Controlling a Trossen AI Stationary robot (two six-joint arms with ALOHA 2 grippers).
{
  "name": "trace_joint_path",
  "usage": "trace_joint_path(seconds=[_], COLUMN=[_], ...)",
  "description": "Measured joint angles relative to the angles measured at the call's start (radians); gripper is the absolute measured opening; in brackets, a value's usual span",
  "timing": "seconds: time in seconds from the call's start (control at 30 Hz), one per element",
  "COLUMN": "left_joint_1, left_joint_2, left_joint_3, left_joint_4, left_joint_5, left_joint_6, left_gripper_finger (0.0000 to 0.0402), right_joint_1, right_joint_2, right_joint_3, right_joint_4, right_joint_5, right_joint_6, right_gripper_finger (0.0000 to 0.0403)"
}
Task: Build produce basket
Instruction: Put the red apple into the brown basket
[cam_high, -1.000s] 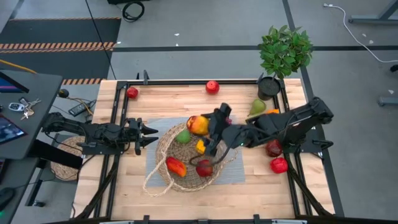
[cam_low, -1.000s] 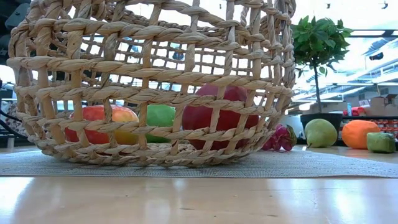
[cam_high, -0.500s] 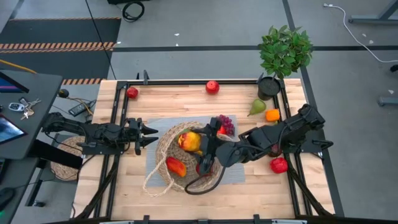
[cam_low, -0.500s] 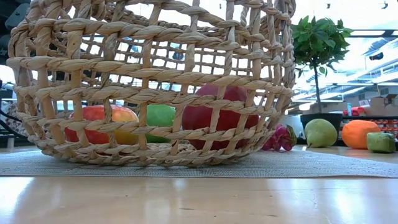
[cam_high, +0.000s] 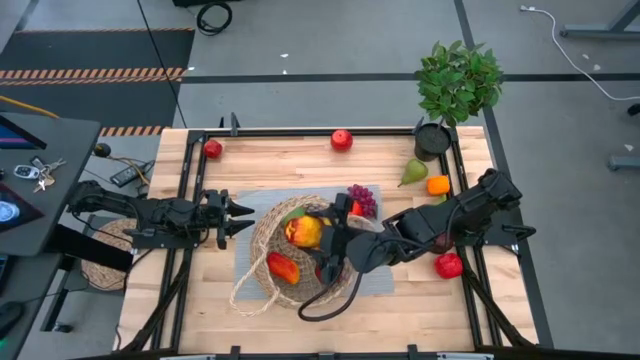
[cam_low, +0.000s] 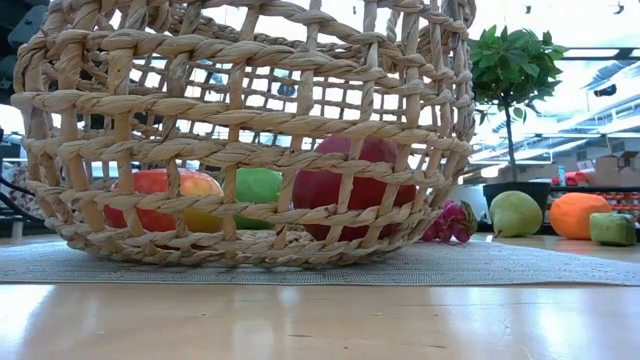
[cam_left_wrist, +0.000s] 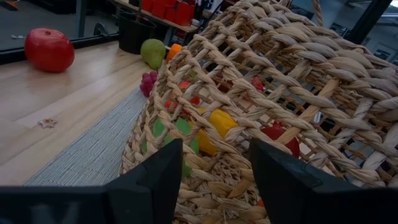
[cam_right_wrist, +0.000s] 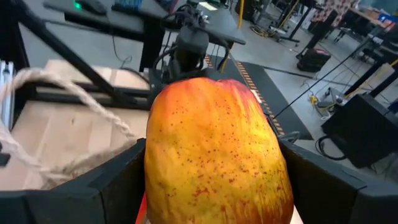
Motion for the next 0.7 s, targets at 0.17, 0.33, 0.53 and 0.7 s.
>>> trace_joint_path(seconds=[0.17, 0.33, 0.53, 0.7], left_joint_1=[0.000, 0.000, 0.000, 0.000], left_joint_2=[0.000, 0.000, 0.000, 0.000], left_joint_3=[0.000, 0.000, 0.000, 0.000], left_joint_4=[-0.001, 0.000, 0.000, 0.000], left_joint_5=[0.000, 0.000, 0.000, 0.000], left_joint_6=[0.000, 0.000, 0.000, 0.000], left_gripper_finger=[0.0197, 0.0197, 0.0193, 0.0197], right_joint_1=[-0.003, -0.023, -0.046, -0.047], right_joint_2=[0.002, 0.002, 0.002, 0.002], right_joint_3=[-0.063, -0.108, -0.153, -0.158], right_joint_4=[0.006, 0.046, 0.149, 0.178], right_joint_5=[0.000, 0.002, -0.058, -0.072], right_joint_6=[-0.023, -0.085, -0.104, -0.135], right_gripper_finger=[0.0333, 0.0333, 0.0333, 0.0337])
